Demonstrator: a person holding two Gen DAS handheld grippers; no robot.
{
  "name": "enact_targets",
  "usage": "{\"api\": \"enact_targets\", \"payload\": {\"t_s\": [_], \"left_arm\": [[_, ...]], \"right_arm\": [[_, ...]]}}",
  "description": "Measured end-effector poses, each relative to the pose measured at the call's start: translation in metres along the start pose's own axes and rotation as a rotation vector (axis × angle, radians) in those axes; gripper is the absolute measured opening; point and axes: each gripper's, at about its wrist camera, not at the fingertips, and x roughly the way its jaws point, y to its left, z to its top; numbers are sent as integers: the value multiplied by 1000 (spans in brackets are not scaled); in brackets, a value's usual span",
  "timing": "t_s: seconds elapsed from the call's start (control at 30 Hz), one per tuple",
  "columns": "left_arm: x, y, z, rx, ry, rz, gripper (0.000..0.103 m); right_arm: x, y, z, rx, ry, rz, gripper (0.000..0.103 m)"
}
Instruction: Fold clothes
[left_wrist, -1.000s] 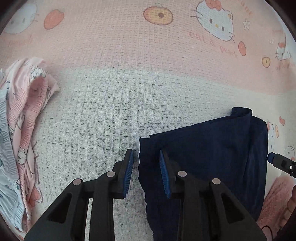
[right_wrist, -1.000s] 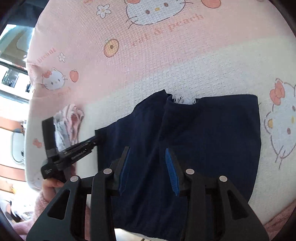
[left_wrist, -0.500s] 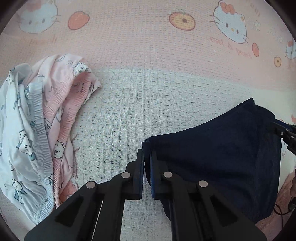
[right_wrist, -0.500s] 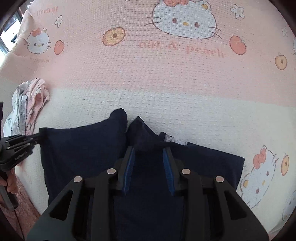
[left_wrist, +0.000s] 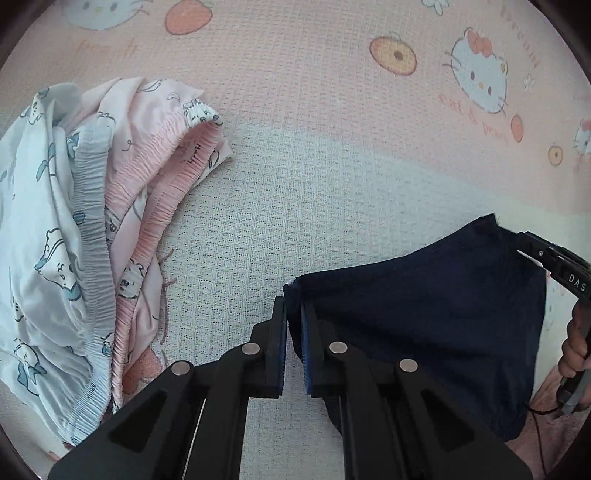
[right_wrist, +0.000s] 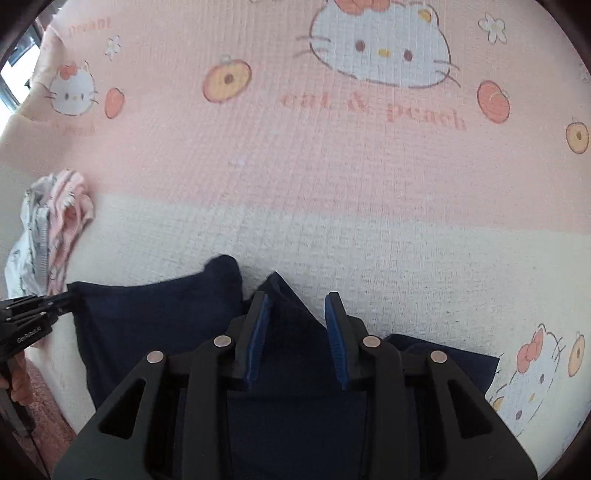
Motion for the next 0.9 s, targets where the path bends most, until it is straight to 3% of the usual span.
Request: {"api": "enact_targets", "payload": {"t_s": [0.07,0.17,0.2,0.33,0.43,0.5,0.63,0.7,0.83,0.9], "left_arm": [[-2,-2,-1,22,-3,16,9],[12,2,-2,47,51,96,10],[18,6,-2,43,78,125,17],[5,34,7,-69,30,19,28],[-6,40,6,-74,-16,14,29],[-3,32,1,-35,3,-3,29],[5,7,-10,55,43,30,29],[12,11,-11,59,76,158,31],[-23,7,-24,-27,46,20,31],[-23,-13,-47,31,73,-19,31]], "right_arm": [[1,12,4,-54,-4,-6,32],[33,24,5,-97,78,-7,32],[45,28,5,-109,107,-6,32],[48,28,10,-95,66,-85,32],[33,27,13,-70,35,-68,32],[22,35,9,-85,33,-24,33],[15,49,-10,-104,79,55,33],[23,54,-22,-91,121,10,33],[-4,54,-51,-43,113,56,33],[-21,54,-73,-23,120,79,34]]}}
